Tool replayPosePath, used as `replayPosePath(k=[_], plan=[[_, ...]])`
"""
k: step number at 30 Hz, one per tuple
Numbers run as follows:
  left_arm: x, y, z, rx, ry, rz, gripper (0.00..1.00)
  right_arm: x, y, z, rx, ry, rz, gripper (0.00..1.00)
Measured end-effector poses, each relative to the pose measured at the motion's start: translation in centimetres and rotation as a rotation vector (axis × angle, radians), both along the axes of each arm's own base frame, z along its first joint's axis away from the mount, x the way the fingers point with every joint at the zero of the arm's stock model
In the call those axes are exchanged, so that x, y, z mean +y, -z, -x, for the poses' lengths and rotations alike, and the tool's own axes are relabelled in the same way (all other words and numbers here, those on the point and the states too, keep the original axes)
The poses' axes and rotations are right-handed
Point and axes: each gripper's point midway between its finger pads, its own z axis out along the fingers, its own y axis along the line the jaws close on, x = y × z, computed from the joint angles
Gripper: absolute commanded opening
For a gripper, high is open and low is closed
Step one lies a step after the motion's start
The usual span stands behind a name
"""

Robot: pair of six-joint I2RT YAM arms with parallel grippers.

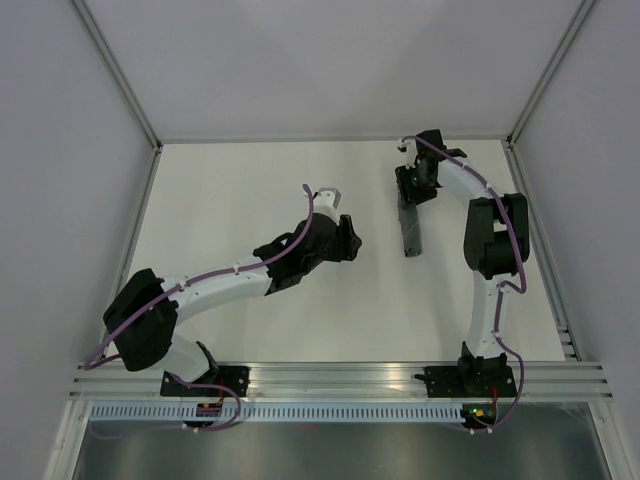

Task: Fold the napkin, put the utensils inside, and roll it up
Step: Adjust the napkin at the center of the board, then reset both arms

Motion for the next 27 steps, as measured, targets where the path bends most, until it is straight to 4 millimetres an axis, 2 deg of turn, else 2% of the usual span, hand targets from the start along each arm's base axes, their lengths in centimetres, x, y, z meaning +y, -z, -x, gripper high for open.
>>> replayPosePath(k=[14, 17, 22, 25, 27], plan=[[-0.3, 0.3, -0.1, 0.007, 0.004, -0.007, 0.59, 0.4, -2.5, 0.1, -0.038, -0.01, -0.028, 0.52], [-0.5, 0.0, -0.1, 0.005, 0.013, 0.0, 0.59, 0.6, -3.6, 0.1, -0.055, -0.009, -0.056, 0.52], [-0.4, -0.3, -0.3, -0.001, 0.038, -0.006, 0.6, -0.4, -7.8, 0.8, -0.123, 0.011, -0.136, 0.55], [0.3, -1.1, -0.7, -0.007, 0.048, 0.001, 0.6, -2.1, -11.7, 2.0, -0.198, 0.037, -0.173, 0.56], [1.2, -2.3, -0.9, -0.024, 0.052, 0.015, 0.6, -4.0, -15.1, 3.1, -0.277, 0.066, -0.201, 0.58]])
